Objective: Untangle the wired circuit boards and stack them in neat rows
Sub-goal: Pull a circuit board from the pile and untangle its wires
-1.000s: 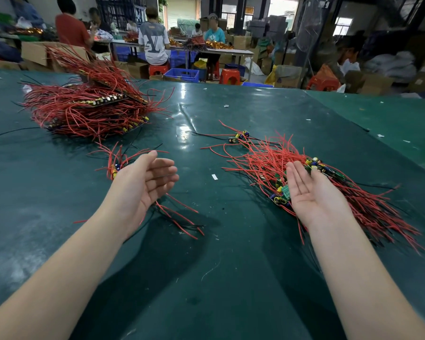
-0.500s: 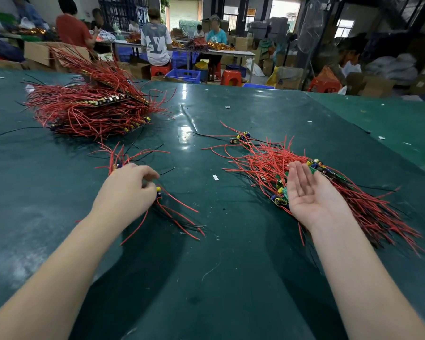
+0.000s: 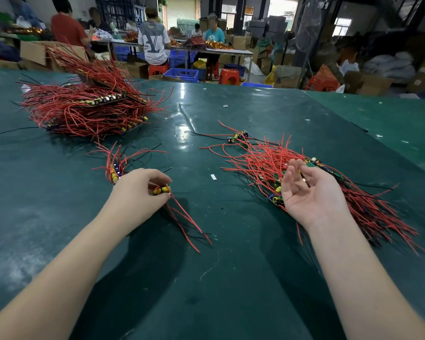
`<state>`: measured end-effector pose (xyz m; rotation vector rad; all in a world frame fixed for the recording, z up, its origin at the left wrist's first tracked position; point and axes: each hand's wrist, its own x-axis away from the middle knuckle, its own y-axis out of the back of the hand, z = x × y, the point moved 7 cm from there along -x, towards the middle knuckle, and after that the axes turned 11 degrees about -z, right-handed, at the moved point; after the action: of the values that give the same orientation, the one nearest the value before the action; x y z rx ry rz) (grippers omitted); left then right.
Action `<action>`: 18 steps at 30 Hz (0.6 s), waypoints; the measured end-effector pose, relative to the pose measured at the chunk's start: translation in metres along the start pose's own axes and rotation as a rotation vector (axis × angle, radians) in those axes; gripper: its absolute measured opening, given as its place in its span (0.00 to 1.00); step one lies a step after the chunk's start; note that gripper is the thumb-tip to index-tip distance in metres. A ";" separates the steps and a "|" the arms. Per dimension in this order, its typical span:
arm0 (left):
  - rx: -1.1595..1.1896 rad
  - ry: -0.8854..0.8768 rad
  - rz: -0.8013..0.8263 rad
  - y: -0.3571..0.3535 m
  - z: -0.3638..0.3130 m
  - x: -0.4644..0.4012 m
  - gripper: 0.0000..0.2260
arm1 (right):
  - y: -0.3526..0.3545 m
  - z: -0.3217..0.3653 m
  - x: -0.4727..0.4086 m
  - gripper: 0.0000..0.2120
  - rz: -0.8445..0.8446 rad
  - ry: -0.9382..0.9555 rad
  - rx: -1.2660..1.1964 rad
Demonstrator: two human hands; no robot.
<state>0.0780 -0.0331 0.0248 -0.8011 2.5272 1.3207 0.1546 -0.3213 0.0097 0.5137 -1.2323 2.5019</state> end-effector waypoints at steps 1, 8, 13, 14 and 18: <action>0.036 -0.005 0.004 -0.001 -0.002 0.001 0.10 | 0.001 0.000 0.000 0.07 -0.010 -0.009 -0.001; 0.166 0.040 0.040 -0.008 -0.004 0.003 0.09 | 0.004 -0.003 0.002 0.09 -0.074 -0.035 -0.039; 0.187 0.093 0.094 -0.012 -0.002 0.005 0.11 | 0.004 -0.010 0.005 0.14 -0.089 -0.103 -0.125; 0.195 0.098 0.089 -0.011 -0.002 0.005 0.11 | 0.004 -0.011 0.005 0.15 -0.092 -0.113 -0.130; 0.243 0.087 0.056 -0.010 -0.006 0.005 0.11 | 0.004 -0.014 0.005 0.17 -0.091 -0.120 -0.115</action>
<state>0.0792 -0.0446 0.0195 -0.7563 2.7270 0.9855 0.1461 -0.3118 0.0011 0.6836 -1.3564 2.3387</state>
